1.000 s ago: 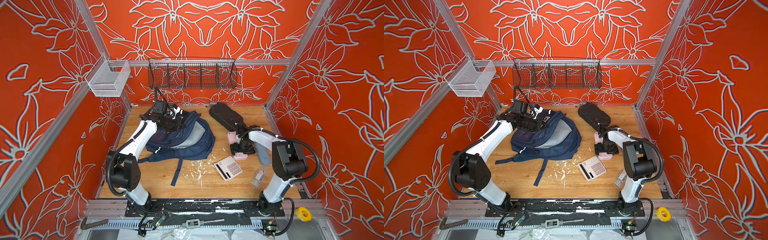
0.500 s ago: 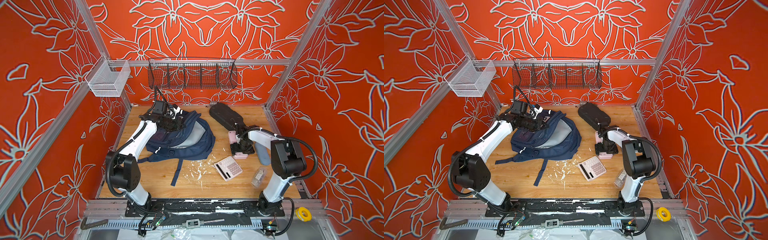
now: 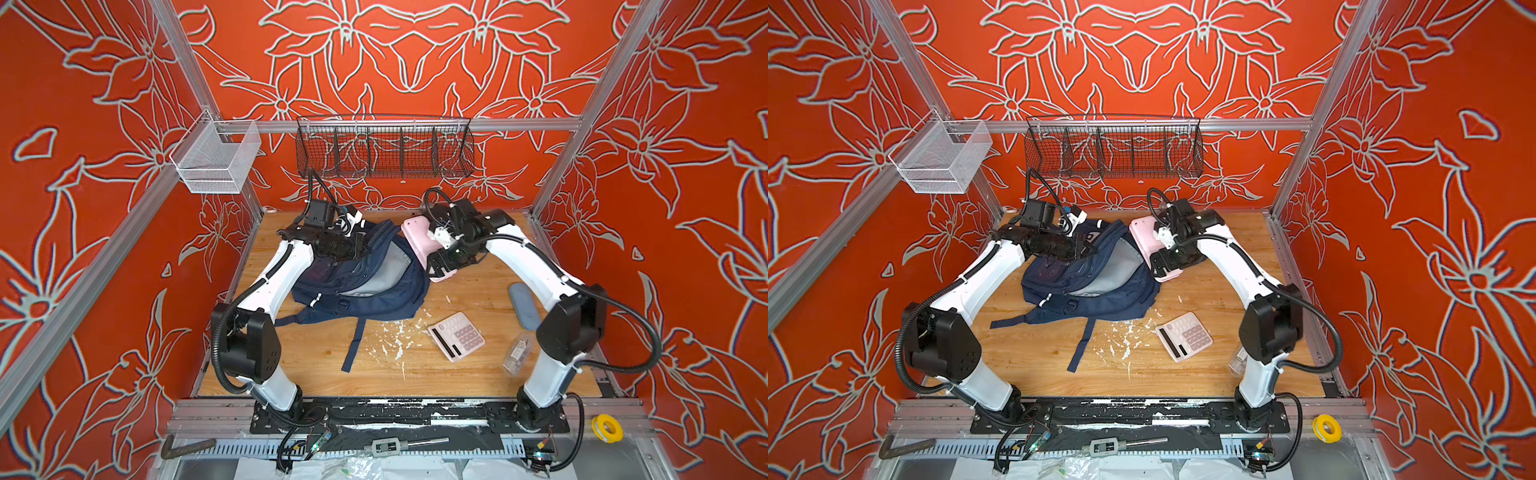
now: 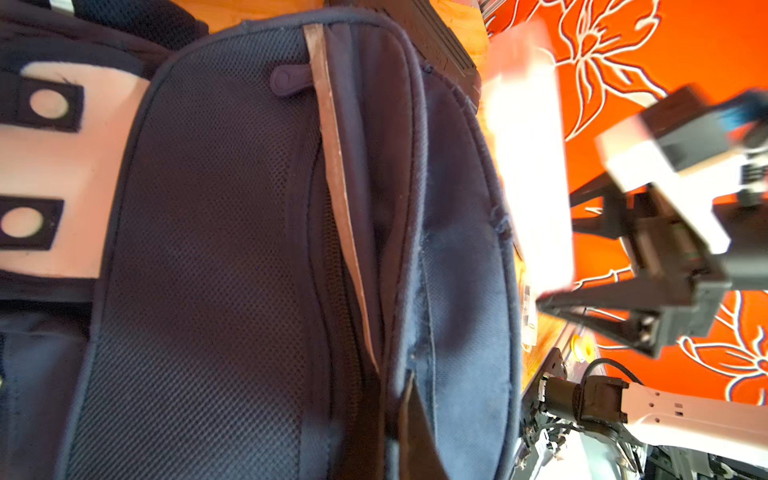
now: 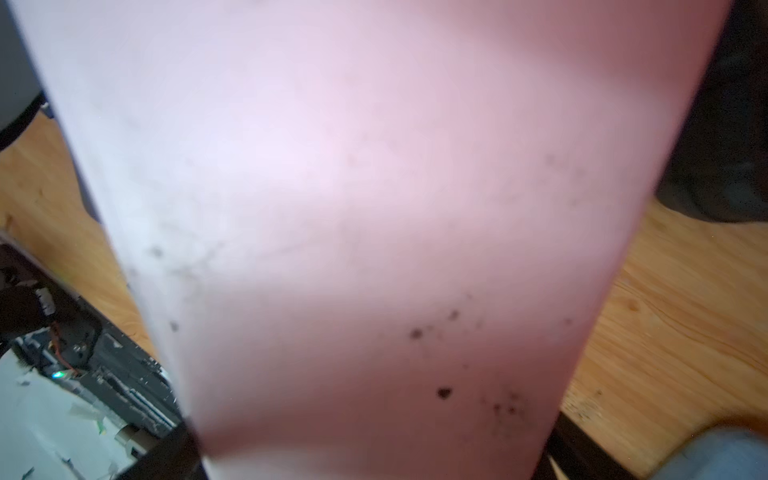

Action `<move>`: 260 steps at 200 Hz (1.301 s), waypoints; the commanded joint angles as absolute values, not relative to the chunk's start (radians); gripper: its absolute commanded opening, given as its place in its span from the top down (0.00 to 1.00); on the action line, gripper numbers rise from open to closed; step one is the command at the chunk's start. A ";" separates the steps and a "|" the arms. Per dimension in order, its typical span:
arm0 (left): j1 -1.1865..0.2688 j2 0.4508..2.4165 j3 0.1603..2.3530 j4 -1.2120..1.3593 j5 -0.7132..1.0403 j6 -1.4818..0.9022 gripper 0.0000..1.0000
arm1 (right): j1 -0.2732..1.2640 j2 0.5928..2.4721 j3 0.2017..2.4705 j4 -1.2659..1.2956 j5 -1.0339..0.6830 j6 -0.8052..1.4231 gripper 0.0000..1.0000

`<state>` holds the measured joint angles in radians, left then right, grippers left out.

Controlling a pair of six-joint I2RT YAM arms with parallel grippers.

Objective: Pack the student bag
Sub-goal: 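Lift the pink pencil case with the right gripper toward the backpack, then insert the pink pencil case into the backpack opening with the right gripper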

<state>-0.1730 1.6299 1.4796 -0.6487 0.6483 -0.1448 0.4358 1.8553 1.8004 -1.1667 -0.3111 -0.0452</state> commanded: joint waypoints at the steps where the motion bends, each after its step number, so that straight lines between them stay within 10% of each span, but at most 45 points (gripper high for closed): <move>1: -0.178 1.588 1.517 -0.566 0.695 -0.121 1.00 | 0.470 1.962 1.891 -1.380 -0.368 -0.112 0.37; 83: -0.213 1.614 1.464 -0.464 0.727 -0.212 1.00 | 0.550 2.216 2.282 -1.449 -0.442 0.136 0.27; 93: -0.216 1.615 1.438 -0.438 0.733 -0.231 1.00 | 0.566 2.226 2.289 -1.410 -0.450 0.183 0.04; 146: -0.218 1.624 1.383 -0.369 0.744 -0.278 1.00 | 0.641 2.241 2.283 -1.244 -0.328 0.386 0.03; 260: -0.171 1.622 1.426 -0.378 0.818 -0.367 1.00 | 0.741 1.843 1.619 -0.453 -0.308 0.187 0.03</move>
<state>-0.1669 1.6321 1.3746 -0.4072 0.7509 -0.3832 0.7025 1.8881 1.6299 -0.6216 -0.2691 0.3069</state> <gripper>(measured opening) 0.063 0.971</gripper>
